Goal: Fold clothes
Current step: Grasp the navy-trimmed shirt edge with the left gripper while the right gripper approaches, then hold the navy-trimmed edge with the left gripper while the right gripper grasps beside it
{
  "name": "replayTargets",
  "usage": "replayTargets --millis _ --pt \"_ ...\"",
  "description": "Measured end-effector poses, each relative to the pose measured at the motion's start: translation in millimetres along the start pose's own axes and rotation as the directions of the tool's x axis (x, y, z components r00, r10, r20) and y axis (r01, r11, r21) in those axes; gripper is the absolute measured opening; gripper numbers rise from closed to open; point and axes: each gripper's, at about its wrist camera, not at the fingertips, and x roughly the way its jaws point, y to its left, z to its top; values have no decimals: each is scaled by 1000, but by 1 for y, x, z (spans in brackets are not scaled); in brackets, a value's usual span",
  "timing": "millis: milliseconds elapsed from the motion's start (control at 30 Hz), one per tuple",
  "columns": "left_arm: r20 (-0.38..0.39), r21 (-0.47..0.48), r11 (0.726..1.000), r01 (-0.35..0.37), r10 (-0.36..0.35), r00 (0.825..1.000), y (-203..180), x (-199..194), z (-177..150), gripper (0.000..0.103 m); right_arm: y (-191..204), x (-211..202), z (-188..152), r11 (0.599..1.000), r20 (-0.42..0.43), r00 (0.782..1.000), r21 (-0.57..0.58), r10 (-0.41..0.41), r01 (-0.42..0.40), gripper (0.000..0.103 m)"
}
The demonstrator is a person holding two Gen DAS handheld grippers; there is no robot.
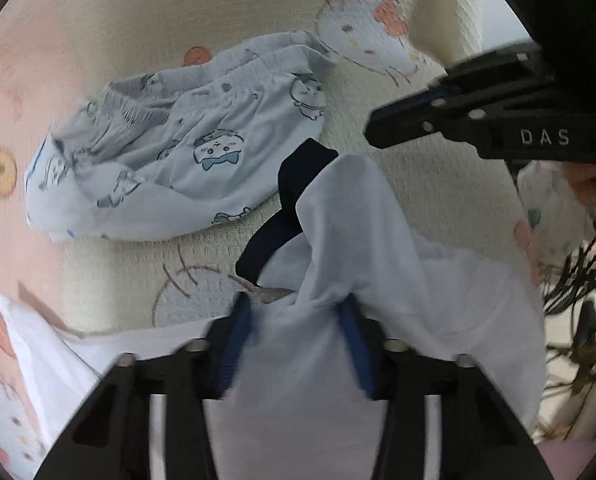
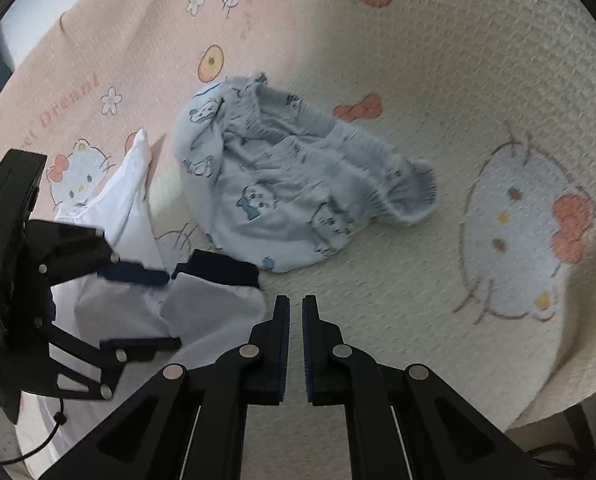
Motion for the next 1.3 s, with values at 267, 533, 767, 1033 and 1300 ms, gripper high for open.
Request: replayTargets --millis 267,533,767,1033,1300 --pt "16 -179 983 -28 32 999 17 -6 -23 13 -2 12 -14 991 -128 983 58 129 -123 43" --pt "-5 -341 940 -25 24 1000 41 -15 -69 12 31 23 -18 987 -144 979 -54 141 -150 43" --pt "84 -459 886 68 -34 996 52 -19 -83 12 53 41 -13 975 -147 970 -85 192 -205 43" --pt "279 -582 759 291 -149 949 56 -47 -69 59 56 45 -12 977 -137 975 -95 177 -191 6" --pt "241 -510 819 262 -157 958 57 -24 -30 66 58 29 -11 969 -91 969 -81 228 -235 6"
